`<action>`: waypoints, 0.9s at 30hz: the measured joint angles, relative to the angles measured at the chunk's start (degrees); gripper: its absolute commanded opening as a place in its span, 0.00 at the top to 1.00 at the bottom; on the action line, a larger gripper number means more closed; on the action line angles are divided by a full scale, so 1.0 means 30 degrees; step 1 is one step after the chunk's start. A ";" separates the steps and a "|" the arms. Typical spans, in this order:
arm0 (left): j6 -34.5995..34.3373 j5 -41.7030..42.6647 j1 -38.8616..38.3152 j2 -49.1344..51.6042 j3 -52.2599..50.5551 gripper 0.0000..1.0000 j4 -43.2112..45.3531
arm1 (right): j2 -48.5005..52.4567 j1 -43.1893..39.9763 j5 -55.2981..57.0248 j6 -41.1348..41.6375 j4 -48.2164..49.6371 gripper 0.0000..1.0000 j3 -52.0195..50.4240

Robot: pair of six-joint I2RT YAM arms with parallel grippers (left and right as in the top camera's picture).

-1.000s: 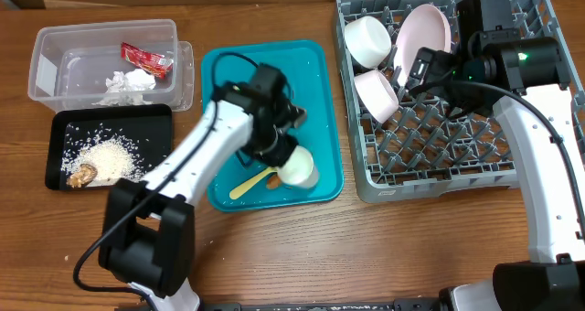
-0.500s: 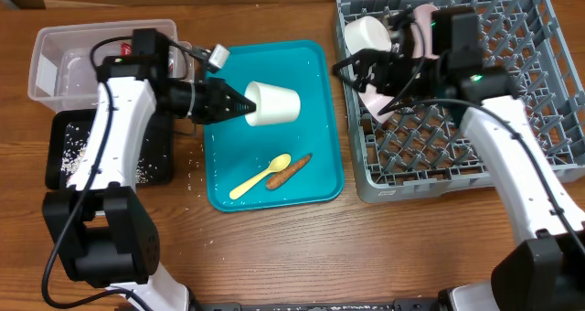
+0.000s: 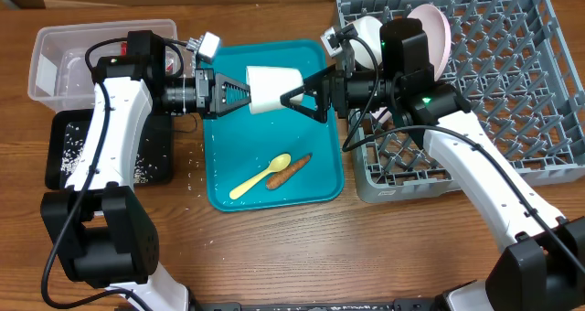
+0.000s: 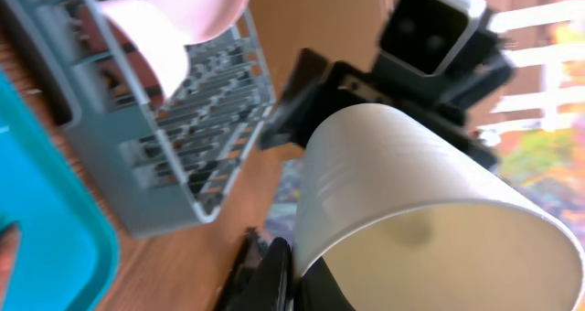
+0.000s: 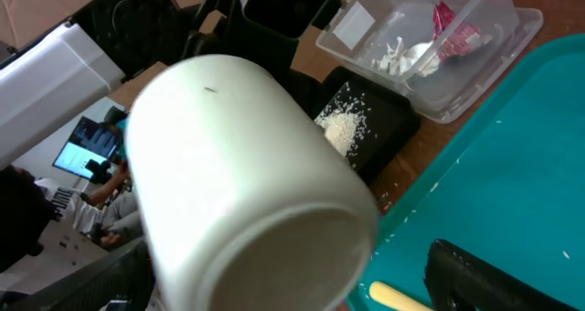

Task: Sort waste into correct bins and load items into the dishwasher
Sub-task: 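Lift the cup toward the right gripper and grasp it with the right, then open the left gripper and carry the cup right into the rack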

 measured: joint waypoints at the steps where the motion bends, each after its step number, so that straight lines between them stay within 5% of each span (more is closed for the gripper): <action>1: 0.0000 0.0255 0.0000 0.0000 0.0000 0.96 0.0007 | 0.0000 0.0000 -0.0066 0.0007 0.0029 0.07 0.0000; 27: 0.0124 0.1865 0.0044 0.0000 0.0007 0.96 -0.2208 | 0.0000 0.0095 -0.2193 0.0386 0.4546 0.39 -0.0036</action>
